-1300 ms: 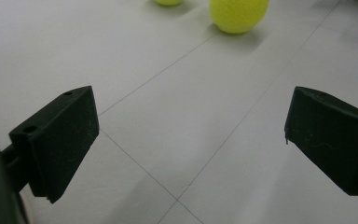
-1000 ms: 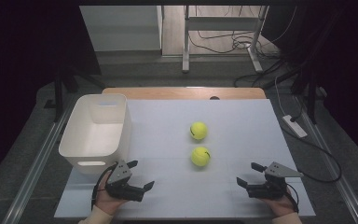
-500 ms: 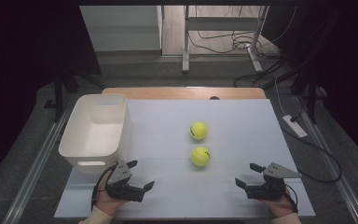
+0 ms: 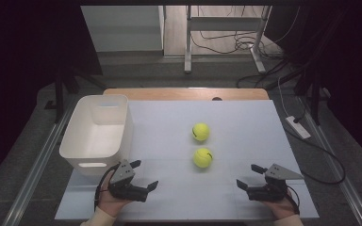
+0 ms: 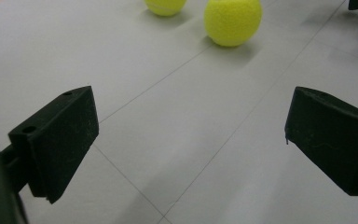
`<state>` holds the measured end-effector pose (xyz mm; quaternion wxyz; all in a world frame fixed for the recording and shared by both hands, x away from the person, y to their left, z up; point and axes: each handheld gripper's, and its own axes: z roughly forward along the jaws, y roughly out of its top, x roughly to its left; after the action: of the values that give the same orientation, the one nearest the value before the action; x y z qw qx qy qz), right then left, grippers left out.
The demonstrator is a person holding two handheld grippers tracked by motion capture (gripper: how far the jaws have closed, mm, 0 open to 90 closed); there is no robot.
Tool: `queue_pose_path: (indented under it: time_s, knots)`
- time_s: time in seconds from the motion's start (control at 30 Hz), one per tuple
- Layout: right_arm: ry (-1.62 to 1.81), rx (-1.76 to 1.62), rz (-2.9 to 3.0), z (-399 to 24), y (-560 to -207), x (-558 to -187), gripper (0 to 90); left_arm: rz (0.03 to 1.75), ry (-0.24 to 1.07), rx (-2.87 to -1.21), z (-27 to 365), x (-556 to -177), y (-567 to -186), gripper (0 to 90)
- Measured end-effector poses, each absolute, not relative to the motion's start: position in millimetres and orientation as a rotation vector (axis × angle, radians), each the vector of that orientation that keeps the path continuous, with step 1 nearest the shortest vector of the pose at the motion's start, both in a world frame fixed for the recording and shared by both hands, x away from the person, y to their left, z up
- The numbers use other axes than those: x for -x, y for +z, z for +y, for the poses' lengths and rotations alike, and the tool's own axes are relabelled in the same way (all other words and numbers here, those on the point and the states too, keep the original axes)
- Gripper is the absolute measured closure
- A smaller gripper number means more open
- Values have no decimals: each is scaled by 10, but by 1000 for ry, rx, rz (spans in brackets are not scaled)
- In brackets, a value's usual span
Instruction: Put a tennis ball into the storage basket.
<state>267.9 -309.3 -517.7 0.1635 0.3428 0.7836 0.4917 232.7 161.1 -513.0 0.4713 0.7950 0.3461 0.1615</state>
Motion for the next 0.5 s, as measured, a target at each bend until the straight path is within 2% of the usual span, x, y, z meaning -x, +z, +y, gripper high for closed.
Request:
queue_pose_path:
  time_s: [0.5]
  knots:
    - [1409, -978, 2227, -3105, -5164, -2687, 120, 854, 386, -1970, 1499, -2400, -4998, 39]
